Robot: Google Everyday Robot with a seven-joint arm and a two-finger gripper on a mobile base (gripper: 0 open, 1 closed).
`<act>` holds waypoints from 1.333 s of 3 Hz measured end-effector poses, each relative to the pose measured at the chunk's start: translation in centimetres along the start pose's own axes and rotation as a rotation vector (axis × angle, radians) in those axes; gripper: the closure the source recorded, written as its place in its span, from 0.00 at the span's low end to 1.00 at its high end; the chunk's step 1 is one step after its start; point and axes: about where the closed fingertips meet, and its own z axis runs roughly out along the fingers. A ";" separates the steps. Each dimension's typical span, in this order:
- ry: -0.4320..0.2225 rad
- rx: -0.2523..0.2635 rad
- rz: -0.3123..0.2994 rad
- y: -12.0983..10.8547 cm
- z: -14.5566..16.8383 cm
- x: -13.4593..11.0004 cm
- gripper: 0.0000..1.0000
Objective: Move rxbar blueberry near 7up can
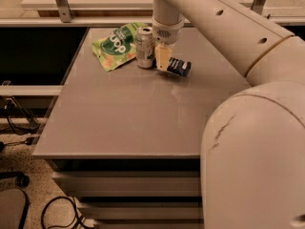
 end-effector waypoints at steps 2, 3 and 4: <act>0.003 0.002 0.017 -0.5 0.2 0.3 0.05; -0.002 0.001 0.019 -0.6 0.2 0.3 0.00; -0.007 0.000 0.019 -0.7 0.1 0.3 0.00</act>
Offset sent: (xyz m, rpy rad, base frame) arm -0.0001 -0.0100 0.0057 -0.0062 0.0124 -0.0290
